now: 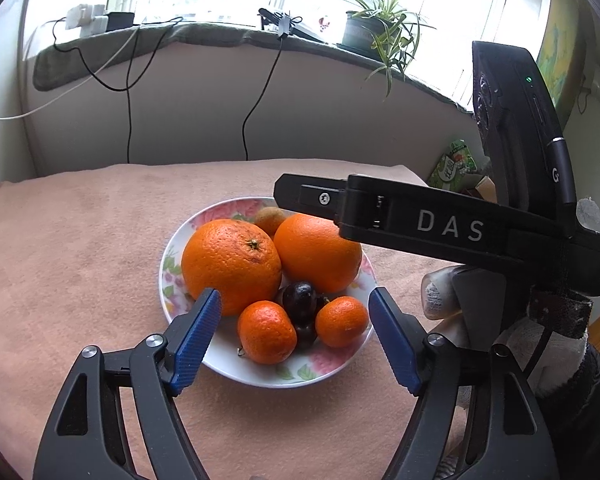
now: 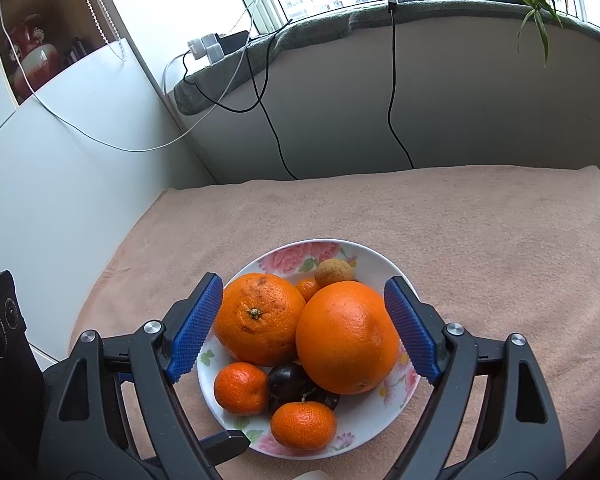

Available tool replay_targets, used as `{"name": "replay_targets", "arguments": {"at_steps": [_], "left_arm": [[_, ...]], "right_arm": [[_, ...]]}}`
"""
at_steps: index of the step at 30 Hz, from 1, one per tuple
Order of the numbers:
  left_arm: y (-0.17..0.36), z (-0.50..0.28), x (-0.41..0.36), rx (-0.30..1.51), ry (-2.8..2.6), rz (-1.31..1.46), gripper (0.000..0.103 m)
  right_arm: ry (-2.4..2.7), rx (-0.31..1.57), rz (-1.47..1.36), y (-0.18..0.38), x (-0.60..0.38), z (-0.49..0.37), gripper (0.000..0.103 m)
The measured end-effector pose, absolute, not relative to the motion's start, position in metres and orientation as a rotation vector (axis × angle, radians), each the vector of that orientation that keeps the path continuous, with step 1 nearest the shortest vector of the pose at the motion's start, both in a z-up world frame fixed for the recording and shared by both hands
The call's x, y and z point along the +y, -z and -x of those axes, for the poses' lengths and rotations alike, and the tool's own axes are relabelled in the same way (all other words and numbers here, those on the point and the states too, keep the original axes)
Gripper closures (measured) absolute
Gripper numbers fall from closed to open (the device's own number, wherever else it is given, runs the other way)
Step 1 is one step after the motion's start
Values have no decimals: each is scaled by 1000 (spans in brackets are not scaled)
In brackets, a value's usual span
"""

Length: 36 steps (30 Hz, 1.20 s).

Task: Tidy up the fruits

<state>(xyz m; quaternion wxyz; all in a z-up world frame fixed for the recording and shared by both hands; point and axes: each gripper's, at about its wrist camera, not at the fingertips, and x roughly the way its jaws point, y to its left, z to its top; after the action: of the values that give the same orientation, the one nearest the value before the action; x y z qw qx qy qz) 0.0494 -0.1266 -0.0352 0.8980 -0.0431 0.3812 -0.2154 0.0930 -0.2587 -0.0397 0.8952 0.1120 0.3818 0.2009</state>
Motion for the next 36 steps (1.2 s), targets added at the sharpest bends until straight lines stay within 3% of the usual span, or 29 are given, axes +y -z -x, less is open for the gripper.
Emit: {"name": "replay_targets", "arguments": {"at_steps": [23, 27, 36], "left_arm": [[14, -20, -103, 714, 387, 103, 26], [12, -16, -100, 706, 379, 102, 26], [12, -12, -96, 708, 344, 101, 26]], "right_arm": [[-339, 684, -160, 13, -271, -35, 17], [-327, 663, -139, 12, -272, -23, 2], [-291, 650, -117, 13, -280, -5, 1]]}}
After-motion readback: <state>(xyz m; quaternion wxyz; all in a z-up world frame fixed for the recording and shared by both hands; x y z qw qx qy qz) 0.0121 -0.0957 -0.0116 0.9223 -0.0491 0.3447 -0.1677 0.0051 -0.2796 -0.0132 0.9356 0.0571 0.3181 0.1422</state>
